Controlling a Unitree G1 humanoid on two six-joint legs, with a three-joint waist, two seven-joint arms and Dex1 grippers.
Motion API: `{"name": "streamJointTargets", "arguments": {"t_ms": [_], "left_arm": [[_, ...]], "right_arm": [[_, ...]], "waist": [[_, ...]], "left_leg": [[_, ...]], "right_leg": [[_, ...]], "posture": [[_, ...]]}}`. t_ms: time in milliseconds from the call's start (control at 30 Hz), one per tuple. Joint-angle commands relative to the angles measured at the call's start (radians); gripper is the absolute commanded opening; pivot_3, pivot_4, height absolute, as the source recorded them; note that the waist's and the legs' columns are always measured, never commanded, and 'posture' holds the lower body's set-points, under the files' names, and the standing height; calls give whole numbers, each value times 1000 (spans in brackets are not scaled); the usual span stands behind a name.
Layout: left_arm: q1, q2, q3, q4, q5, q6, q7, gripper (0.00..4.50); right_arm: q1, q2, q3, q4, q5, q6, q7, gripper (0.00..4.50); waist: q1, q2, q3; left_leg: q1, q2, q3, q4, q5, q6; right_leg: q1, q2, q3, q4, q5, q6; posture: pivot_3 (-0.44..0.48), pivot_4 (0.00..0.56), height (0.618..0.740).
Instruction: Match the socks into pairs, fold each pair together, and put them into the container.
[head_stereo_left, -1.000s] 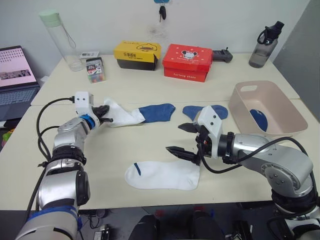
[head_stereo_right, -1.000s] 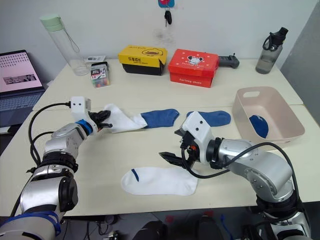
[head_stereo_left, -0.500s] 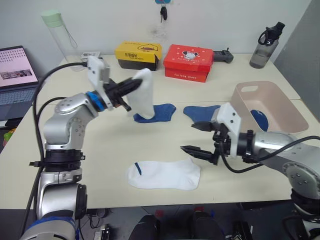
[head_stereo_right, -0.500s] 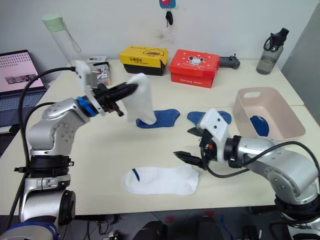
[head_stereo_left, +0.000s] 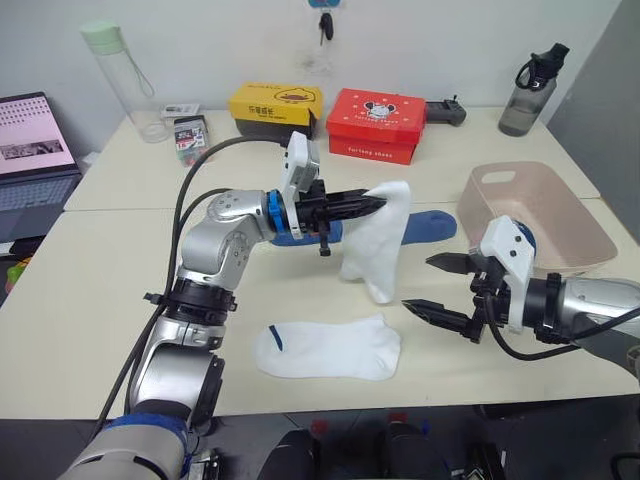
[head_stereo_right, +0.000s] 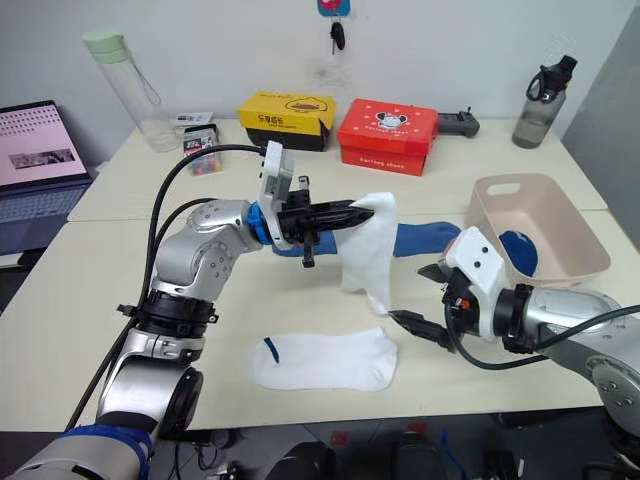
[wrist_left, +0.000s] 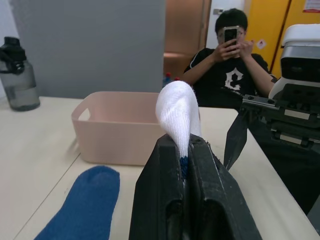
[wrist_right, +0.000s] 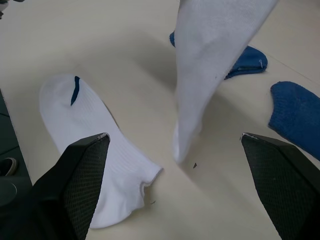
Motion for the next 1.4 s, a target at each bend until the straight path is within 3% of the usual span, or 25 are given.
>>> {"name": "streamJointTargets", "arguments": {"t_ms": [33,300,633,800,933,1400], "left_arm": [[7,6,6,32,31,-36,-1,14],[47,6,23,6,36,-19,28,14],[99,142,70,-115,-14,87,-1,14],[78,266,81,-113,-20,125,-91,14],[-3,335,5,-51,23,115,-226,14],[-84,105,-54,1,39,26,-237,14]], "right_arm": [[8,-12,-27,-32,26,-10,-24,4500],[3,-22,-6,-27,37,-30,-33,4500],[-5,-26,24,-14,45,-62,-28,4500],[-21,-23,48,-5,44,-77,-26,4500],[-32,-16,72,2,43,-87,-30,4500],[9,-58,40,-6,39,-93,-35,4500]], "waist": [[2,0,0],[4,0,0],[3,0,0],[3,0,0],[4,0,0],[3,0,0]], "left_leg": [[0,0,0,0,0,0],[0,-1,-1,1,0,0],[0,0,-1,1,0,0],[0,0,-1,1,0,0],[0,0,-2,1,0,0],[-1,-1,-1,2,0,0]], "right_leg": [[0,0,0,0,0,0],[0,0,0,0,0,0],[0,0,0,0,0,0],[0,0,0,-1,0,0],[0,0,-1,-1,0,0],[0,0,-1,0,0,0]], "posture": [[0,150,726],[0,150,726],[0,150,726],[0,150,726],[0,150,726],[0,150,726]]}}
